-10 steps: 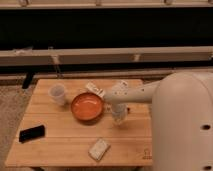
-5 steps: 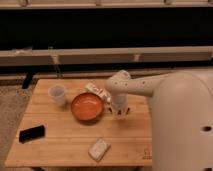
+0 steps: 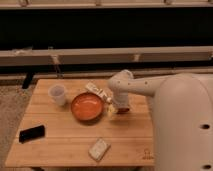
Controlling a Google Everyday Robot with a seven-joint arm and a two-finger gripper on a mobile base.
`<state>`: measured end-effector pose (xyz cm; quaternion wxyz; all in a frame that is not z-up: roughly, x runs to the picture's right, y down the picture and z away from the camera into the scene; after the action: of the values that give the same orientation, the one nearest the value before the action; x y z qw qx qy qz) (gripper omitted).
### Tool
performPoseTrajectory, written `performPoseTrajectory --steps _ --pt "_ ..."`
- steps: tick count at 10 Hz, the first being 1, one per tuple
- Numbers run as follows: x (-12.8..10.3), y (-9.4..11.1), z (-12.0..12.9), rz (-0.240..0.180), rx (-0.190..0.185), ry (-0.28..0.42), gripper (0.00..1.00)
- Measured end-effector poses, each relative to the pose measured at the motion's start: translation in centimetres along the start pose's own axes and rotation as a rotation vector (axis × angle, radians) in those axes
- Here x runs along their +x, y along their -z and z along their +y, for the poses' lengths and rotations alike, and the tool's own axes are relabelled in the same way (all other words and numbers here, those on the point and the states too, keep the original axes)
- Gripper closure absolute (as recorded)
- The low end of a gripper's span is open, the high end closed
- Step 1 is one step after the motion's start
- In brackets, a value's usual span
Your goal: Place the pepper in the ceramic bowl
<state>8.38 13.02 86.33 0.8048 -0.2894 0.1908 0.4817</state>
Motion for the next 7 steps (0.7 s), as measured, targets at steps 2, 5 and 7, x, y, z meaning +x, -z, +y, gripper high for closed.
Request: performPoseTrajectory --steps 2,5,7 --pt "-0.5 0.0 -0.4 -0.025 -0.002 0.036 0.2" --pt "-1.6 -0.4 -0.7 -0.055 -0.005 0.116 0.2" --pt "-2.2 -1.2 -0.8 -0.062 -0.014 0.172 0.2"
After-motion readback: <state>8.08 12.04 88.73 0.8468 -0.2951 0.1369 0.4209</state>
